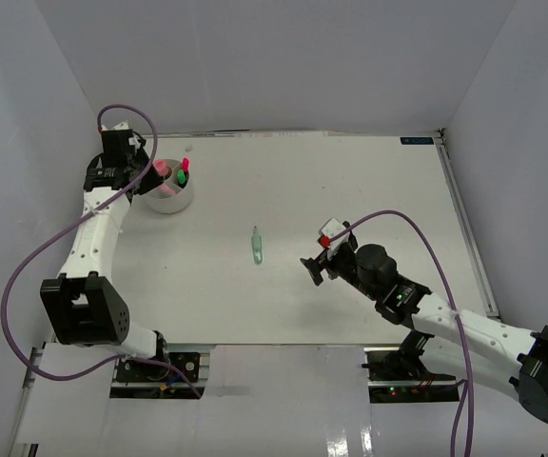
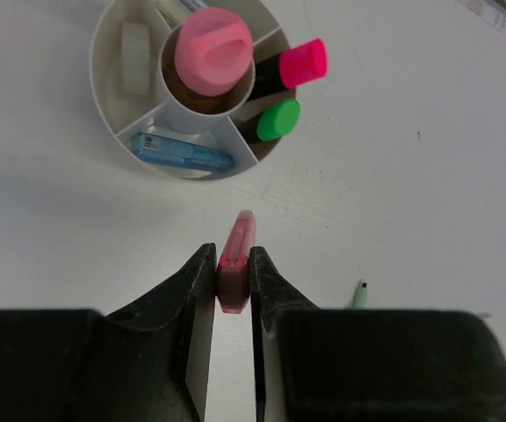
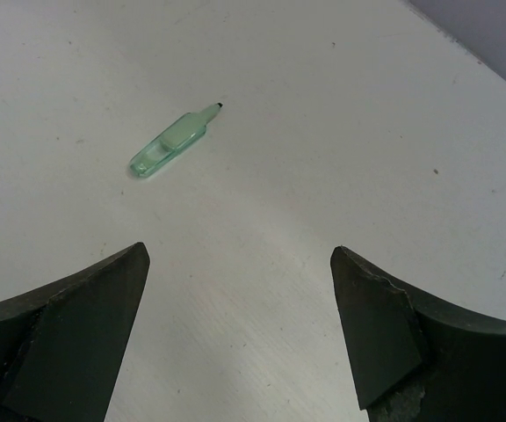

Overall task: Sort the stationery into containers
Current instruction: Place the pen in the storage box.

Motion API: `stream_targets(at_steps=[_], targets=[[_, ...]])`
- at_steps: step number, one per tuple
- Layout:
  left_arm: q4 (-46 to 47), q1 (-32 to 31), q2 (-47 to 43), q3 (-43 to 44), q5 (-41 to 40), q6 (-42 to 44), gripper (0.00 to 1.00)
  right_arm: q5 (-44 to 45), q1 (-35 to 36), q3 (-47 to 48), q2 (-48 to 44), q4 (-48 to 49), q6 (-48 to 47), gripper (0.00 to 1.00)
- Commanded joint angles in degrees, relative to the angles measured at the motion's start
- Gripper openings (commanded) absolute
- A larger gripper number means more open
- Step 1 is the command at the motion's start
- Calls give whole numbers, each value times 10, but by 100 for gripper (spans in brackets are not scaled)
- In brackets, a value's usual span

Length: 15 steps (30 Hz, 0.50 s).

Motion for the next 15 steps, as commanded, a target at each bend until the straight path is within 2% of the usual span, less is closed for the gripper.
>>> stream_targets(at_steps=[1,8,15], targets=[[6,26,24,29,2,1,26,-5,-2,-3,-3,33,16,90],[38,67,80,25,48,-16,26,-12,-2,-7,-9,40,19,90],[93,91,85,6,67,-46,26,-14,-2,-7,-5,39,18,90]])
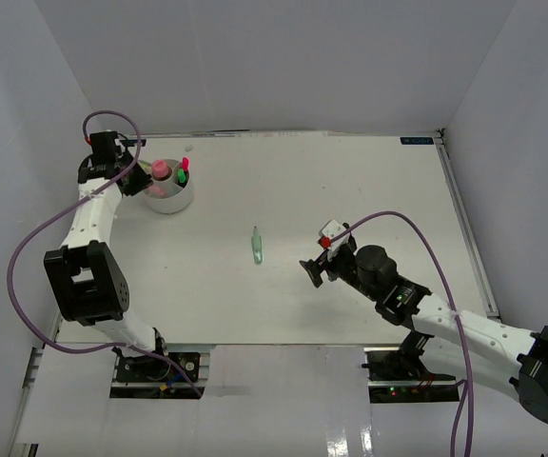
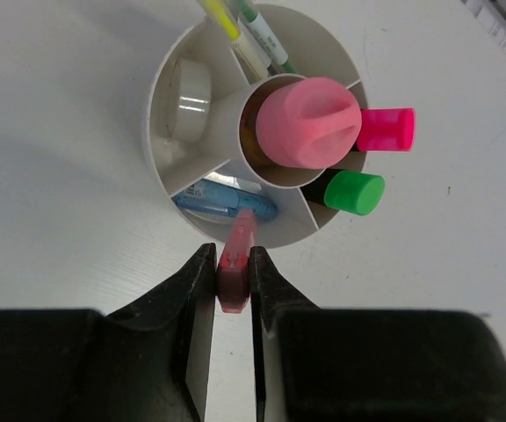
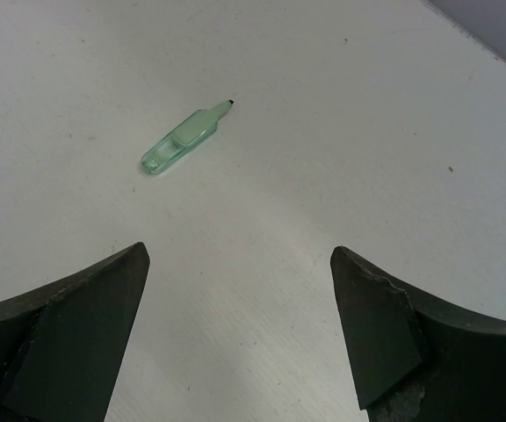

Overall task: Sort the stationery into containers
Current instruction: Place the pen in the storage box, then pick up the pen from the center of the board.

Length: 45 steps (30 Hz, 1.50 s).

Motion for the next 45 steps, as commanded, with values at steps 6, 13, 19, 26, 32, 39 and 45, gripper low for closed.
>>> stream_targets(at_steps=[6,13,19,26,32,39,45], targets=[[49,16,-9,-6,48,-29,29,0,-2,-1,3,35,4,90],[47,18,1,-22,56,-27,45,0,-2,2,10,34,4,90],[47,20,1,-28,63,-28,52,-5,-2,2,16,35,4,90],[46,20,-74,-44,90,-17,80,-37,-2,28,71,24,16,90],[78,21,-212,-168,121,4,94,-49,0,137,185,-47,80,90],[136,20,-335,-346,151,18,96,-5,9,260,332,-103,147,93],[141,20,-350,-377,170,18,95,57,28,380,438,-167,212,97]])
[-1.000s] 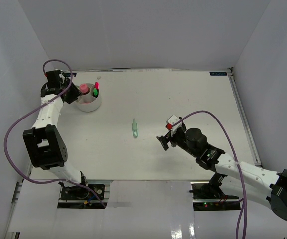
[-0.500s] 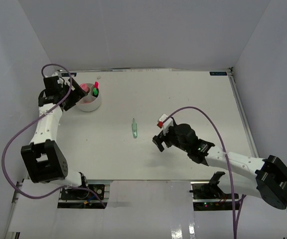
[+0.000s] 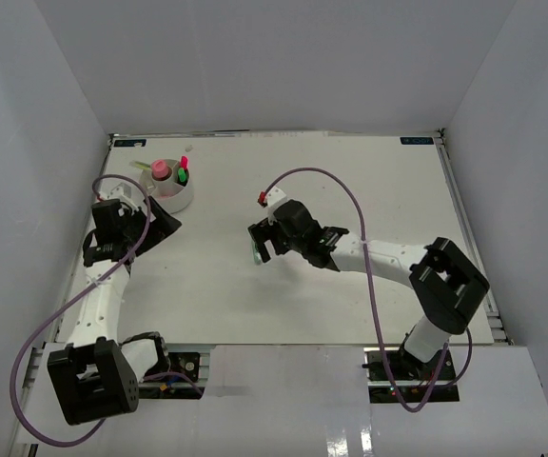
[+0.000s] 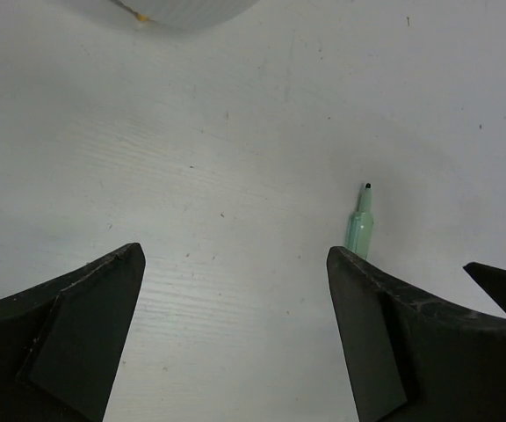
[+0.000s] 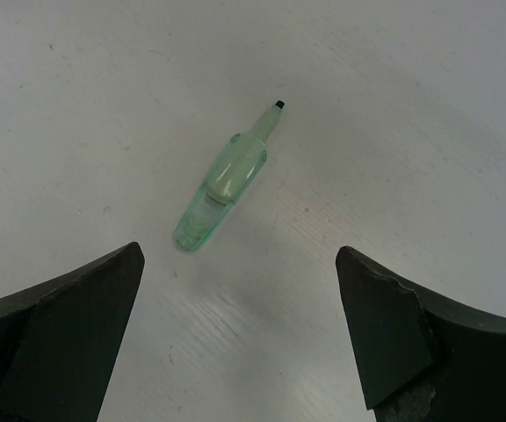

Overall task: Sort the stationery into containers
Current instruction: Pick up the pen from the center of the board.

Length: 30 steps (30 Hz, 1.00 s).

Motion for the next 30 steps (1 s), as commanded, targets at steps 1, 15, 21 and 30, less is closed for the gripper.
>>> stream_targets(at_steps=[1,15,21,30], targets=[[29,2,-21,5,21,6,95,53,16,67,43,-44,57,97],[36,2,-38,-1,53,0,95,105,43,113,159,-72,149,81],[37,2,-40,-3,57,-1,96,130,58,112,181,-63,163,79],[37,3,-41,-4,60,-2,95,150,66,99,194,-63,175,67]])
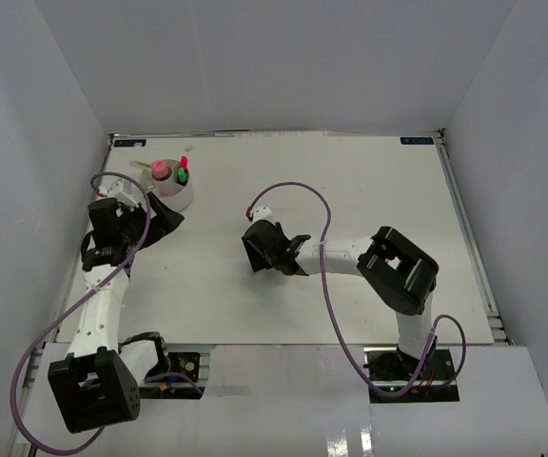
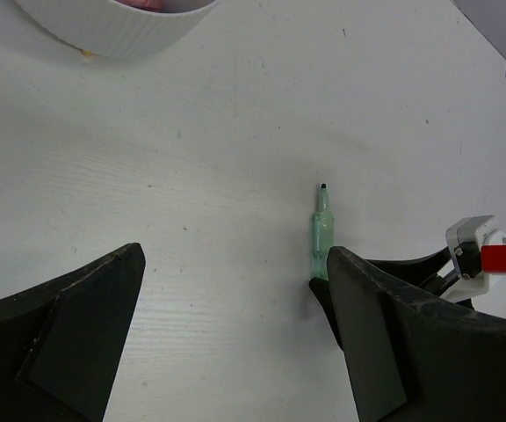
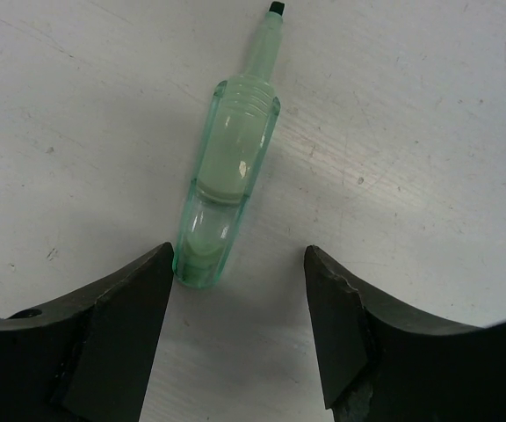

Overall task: Sort the stationery into containers
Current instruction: Pick up the pen from the center of the board.

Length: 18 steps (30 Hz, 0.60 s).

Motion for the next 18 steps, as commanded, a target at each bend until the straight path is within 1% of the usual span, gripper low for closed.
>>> stream_targets(at_steps=[1,6,7,8,9,10,13,18], targets=[[8,3,-15,-4,12,0,96,14,4,-9,7,8,22,66],[9,2,-15,-5,12,0,96,29,6,-27,7,8,23,65],[9,2,-14,-5,13,-1,96,27,5,-31,6,21,20,64],[9,2,-14,-5,13,0,96,23,5,-41,3,29,15,62],[9,3,-13,-5,13,-1,95,23,5,-45,2,34,9,58],[9,3,-14,-5,14,-1,96,22,4,-49,0,41,-4,57],[9,2,-14,-6,15,-1,96,8,4,-68,-6,58,-34,57],[9,2,-13,-6,16,-1,95,5,4,-80,-5,72,-45,53]])
